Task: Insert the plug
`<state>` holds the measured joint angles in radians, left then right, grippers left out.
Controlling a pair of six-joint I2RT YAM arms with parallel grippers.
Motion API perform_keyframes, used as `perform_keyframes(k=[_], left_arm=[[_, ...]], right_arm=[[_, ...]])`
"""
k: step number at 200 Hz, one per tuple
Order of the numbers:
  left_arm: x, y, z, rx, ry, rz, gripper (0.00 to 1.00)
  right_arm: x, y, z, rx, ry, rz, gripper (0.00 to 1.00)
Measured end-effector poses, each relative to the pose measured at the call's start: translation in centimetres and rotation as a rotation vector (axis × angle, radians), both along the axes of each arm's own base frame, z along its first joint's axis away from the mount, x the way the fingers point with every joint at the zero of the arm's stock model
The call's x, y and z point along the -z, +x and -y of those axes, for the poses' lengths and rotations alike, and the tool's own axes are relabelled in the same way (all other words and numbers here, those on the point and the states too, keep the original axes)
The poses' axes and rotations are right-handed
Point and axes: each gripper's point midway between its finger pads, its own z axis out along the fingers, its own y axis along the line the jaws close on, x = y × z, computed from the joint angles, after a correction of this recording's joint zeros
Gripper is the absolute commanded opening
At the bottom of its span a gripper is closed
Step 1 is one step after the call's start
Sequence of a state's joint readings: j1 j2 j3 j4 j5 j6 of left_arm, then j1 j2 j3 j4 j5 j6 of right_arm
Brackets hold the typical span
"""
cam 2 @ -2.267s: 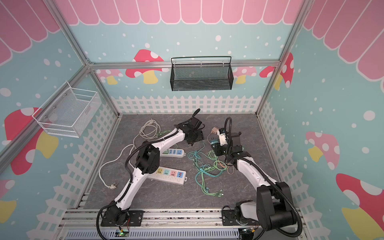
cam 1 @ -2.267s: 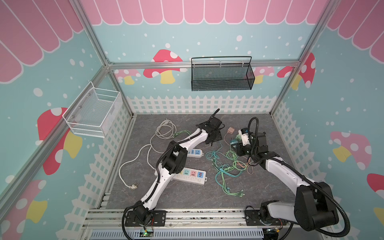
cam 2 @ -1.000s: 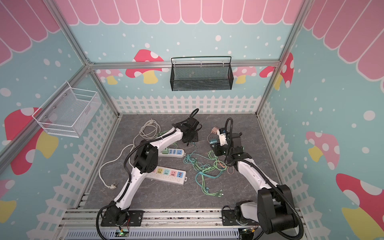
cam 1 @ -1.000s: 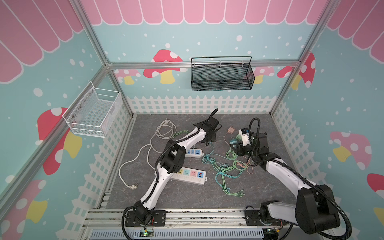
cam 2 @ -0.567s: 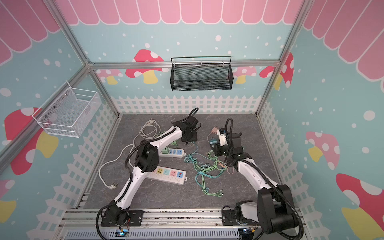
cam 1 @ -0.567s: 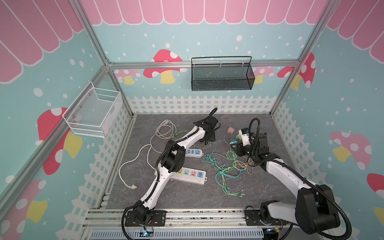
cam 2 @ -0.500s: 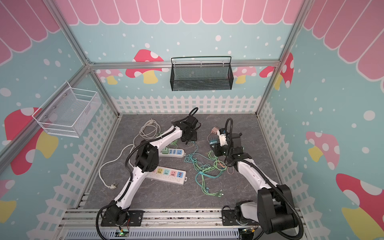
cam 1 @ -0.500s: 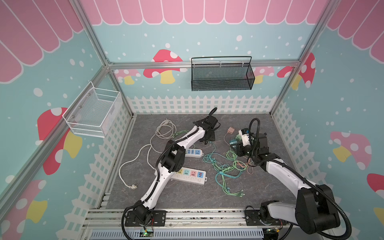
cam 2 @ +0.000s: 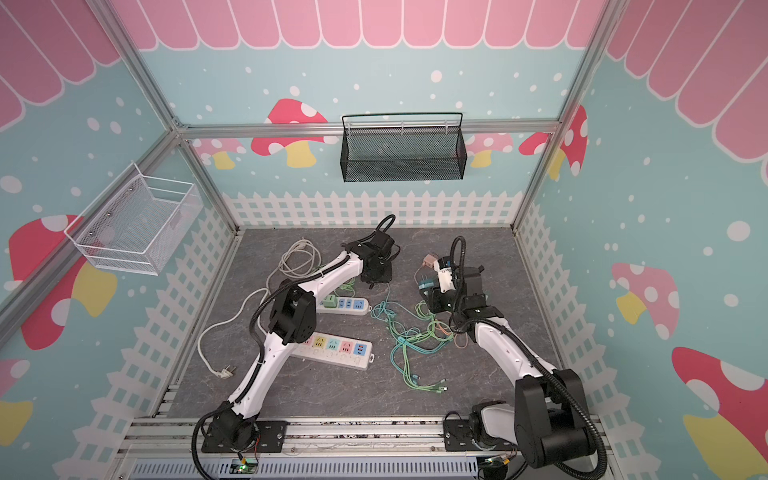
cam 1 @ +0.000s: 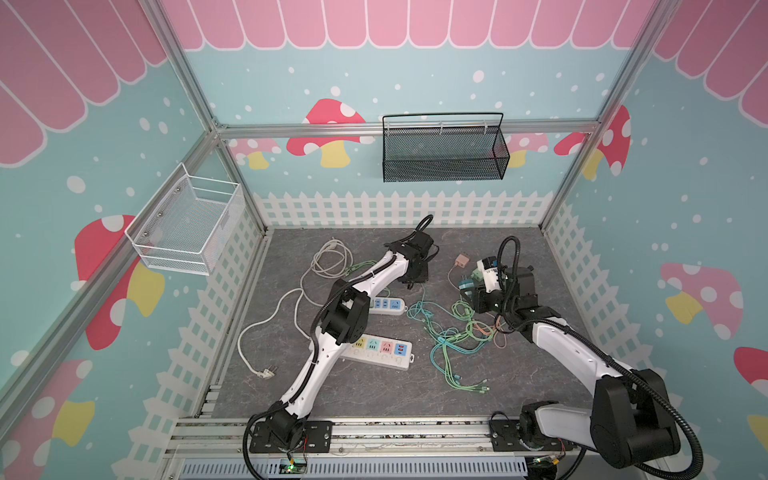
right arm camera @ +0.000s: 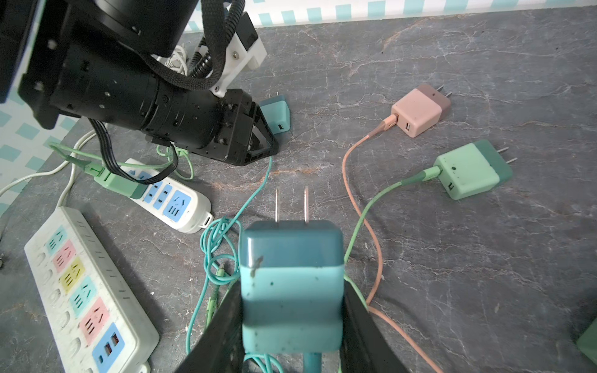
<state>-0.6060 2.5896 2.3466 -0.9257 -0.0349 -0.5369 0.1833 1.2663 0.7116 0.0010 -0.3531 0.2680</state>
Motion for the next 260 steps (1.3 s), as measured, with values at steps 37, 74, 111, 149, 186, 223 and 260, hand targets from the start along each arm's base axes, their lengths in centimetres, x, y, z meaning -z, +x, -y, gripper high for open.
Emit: perform_keyframes(k=[37,74,111,149,186,223,260], left_arm=[[0.1,-0.4,0.2,0.026,-0.013,-0.017,0.16],[0.0,-1.1,0.5,0.04,-0.037,-0.04,0.0],[-0.2,-2.2,0.1,0.049,-0.035,-0.072,0.0],[-2.0,-3.4,-0.1,0.067,-0.05,-0.091,0.0],[-8.7,-4.2,0.1,0.108,-0.13,-0.024,0.0],[-16.0,-5.6,-0.1,0.151,-0.221,0.065,0.0],[-19.5,-8.3,-0.3,0.223,-0.271,0.091,0.0]], right_arm=[[0.0,0.0,-0.1,0.0,0.005,-0.002,0.21],[0.0,0.0,-0.1,0.0,0.007,-0.004,0.21],[0.0,0.0,0.0,0.005,0.003,-0.002,0.21],[-0.2,0.2,0.5,0.03,-0.013,0.009,0.21],[0.1,0.4,0.8,0.048,-0.025,0.002,0.21],[1.4,1.5,1.0,0.067,-0.047,-0.034,0.21],[-0.4,5.0,0.7,0.076,-0.053,0.0,0.21]])
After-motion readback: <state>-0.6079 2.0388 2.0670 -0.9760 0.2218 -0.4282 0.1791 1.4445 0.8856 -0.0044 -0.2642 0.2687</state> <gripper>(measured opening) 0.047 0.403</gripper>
